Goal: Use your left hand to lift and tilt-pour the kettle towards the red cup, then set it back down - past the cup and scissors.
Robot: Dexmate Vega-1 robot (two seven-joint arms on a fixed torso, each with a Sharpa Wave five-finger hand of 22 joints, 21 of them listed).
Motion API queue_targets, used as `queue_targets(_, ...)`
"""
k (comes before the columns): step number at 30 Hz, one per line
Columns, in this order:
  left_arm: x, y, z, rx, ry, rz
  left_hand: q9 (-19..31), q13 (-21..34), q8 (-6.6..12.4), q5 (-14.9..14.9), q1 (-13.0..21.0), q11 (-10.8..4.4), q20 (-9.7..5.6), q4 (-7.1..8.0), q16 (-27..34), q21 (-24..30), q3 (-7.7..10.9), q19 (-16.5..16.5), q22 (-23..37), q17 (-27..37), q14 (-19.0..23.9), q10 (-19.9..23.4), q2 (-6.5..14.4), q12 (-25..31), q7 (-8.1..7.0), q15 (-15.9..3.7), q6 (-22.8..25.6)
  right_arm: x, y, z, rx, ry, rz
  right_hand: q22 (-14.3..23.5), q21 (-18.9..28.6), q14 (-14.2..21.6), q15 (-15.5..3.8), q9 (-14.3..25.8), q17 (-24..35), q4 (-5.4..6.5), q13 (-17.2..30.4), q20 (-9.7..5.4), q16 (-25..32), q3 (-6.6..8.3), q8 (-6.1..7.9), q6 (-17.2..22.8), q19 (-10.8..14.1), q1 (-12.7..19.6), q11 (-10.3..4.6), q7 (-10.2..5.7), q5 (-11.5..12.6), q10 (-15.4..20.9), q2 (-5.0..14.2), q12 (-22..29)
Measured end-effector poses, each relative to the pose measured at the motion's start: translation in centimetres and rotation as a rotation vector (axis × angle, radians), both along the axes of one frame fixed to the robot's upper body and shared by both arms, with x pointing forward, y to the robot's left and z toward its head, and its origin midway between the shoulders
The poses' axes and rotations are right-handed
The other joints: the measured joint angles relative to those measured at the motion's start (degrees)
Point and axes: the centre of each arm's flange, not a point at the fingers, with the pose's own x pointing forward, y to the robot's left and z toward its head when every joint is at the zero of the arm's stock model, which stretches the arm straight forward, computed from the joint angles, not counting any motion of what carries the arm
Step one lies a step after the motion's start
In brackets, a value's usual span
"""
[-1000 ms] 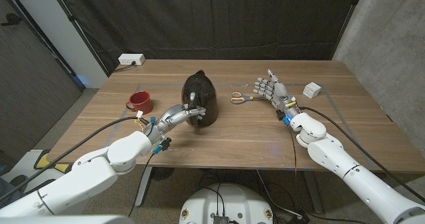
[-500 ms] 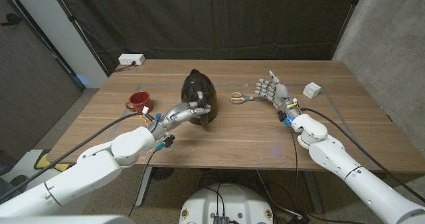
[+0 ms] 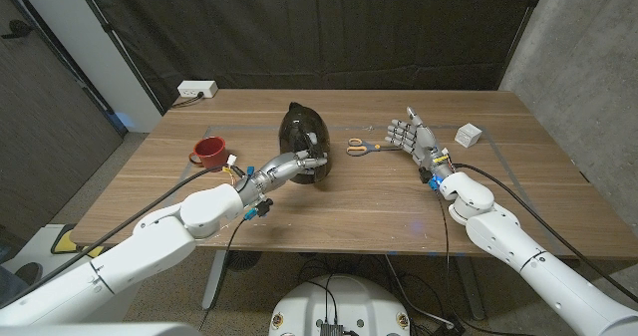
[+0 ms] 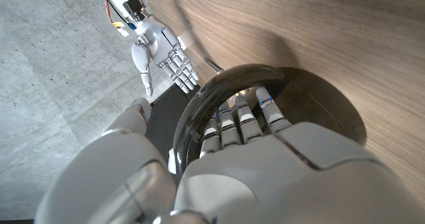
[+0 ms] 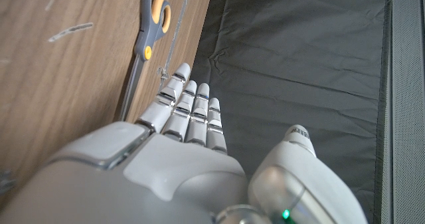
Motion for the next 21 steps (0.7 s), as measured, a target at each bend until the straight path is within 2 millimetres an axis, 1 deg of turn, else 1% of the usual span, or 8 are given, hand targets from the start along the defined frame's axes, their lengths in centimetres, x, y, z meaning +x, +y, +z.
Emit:
queue_targets(3,0.0,-0.3,0.0,-0.009,0.004,-0.023,0.00,-0.27,-0.77,0.00,-0.29,-0.12,-0.53,0.23,-0.44,-0.63,-0.22,-0.53,0.00,0.00,-0.53,-0.68,0.30,-0.44,-0.19,-0.19,-0.95,0.0,-0.1,0.0,0.001,0.000,-0.001,0.00,0.00,0.00,0.00,0.00,0.00,0.00,0.00,0.00,0.00,0.00,0.00,0.00,0.00,0.00,0.00,0.00,0.00,0.00,0.00,0.00)
queue_targets(6,-0.1,-0.5,-0.1,-0.021,0.006,-0.040,0.00,-0.27,-0.79,0.01,-0.29,0.17,-0.62,0.23,-0.44,-0.63,-0.21,-0.61,0.00,0.00,-0.59,-0.98,0.33,-0.44,-0.17,-0.13,-0.96,0.0,-0.1,0.0,0.001,0.001,-0.001,0.00,0.00,0.00,0.00,0.00,0.00,0.00,0.00,0.00,0.00,0.00,0.00,0.00,0.00,0.00,0.00,0.00,0.00,0.00,0.00,0.00)
queue_targets(8,-0.3,-0.6,-0.2,-0.039,0.006,-0.055,0.00,-0.50,-0.79,0.21,-0.99,0.17,-0.63,0.23,-0.44,-1.05,-0.21,-0.63,0.00,0.00,-0.59,-0.98,1.13,-0.44,-0.17,-0.13,-0.96,0.1,-0.2,-0.1,0.001,0.003,-0.001,0.00,0.00,0.00,0.00,0.00,0.00,0.00,0.00,0.00,0.00,0.00,0.00,0.00,0.00,0.02,0.00,0.00,0.00,0.00,0.02,0.00)
queue_targets(12,-0.7,-0.5,-0.6,-0.067,0.007,-0.063,0.01,-0.53,-0.93,0.21,-0.31,0.04,-0.95,0.23,-0.43,-1.44,-0.21,-0.94,0.00,0.00,-0.88,-1.35,1.79,-0.91,-0.17,0.03,-0.96,0.2,-0.3,0.0,-0.002,0.002,0.002,0.00,0.00,0.00,0.00,0.00,0.00,0.00,0.00,0.00,0.00,0.00,0.00,0.00,0.00,0.24,0.00,0.00,0.00,0.00,0.24,0.00)
queue_targets(14,-1.0,-0.3,-1.1,-0.083,0.013,-0.061,0.00,-0.71,-1.62,0.21,-0.26,-0.04,-1.34,0.23,-0.92,-2.01,-0.21,-1.33,0.00,0.00,-1.77,-2.46,1.84,-1.36,0.13,-0.01,-1.31,0.3,-0.3,0.1,-0.004,0.001,0.003,0.00,0.00,0.00,0.00,0.00,0.00,0.00,0.00,0.00,0.00,0.00,0.00,0.00,0.00,0.31,0.00,0.00,0.00,0.00,0.31,0.00)
queue_targets(16,-1.2,-0.3,-1.3,-0.093,0.010,-0.060,0.01,-0.92,-2.56,0.21,-0.26,0.16,-2.17,0.35,-1.53,-2.90,-0.32,-2.16,0.00,-0.23,-3.07,-3.86,1.84,-2.17,0.35,0.14,-2.75,0.4,-0.3,0.2,-0.006,-0.001,0.005,0.00,0.00,0.00,0.00,0.00,0.00,0.00,0.00,0.00,0.00,0.00,0.00,0.00,0.00,0.31,0.00,0.00,0.00,0.00,0.31,0.00)
queue_targets(18,-1.5,-0.2,-1.5,-0.109,0.009,-0.060,0.01,-1.25,-4.10,0.21,-0.48,0.47,-3.30,0.69,-2.02,-4.32,-1.35,-3.30,0.00,-0.21,-4.98,-5.85,1.62,-3.09,0.81,0.27,-5.10,0.5,-0.2,0.3,-0.011,0.000,0.011,0.00,0.00,0.00,0.00,0.00,0.00,0.00,0.00,0.00,0.00,0.00,0.00,0.00,0.00,0.31,0.00,0.00,0.00,0.00,0.31,0.00)
queue_targets(21,-1.5,-0.3,-1.7,-0.121,0.011,-0.062,0.01,-1.71,-6.74,0.21,-2.28,0.72,-4.21,1.58,-2.55,-6.64,-3.18,-5.02,0.00,-0.21,-8.32,-9.26,-0.16,-4.34,1.06,0.40,-9.27,0.6,-0.1,0.4,-0.015,0.001,0.017,0.00,0.00,-0.31,0.31,0.00,0.00,0.00,0.00,0.00,-0.18,0.00,0.00,0.00,0.00,0.31,0.00,0.00,0.00,0.00,0.31,-0.29)
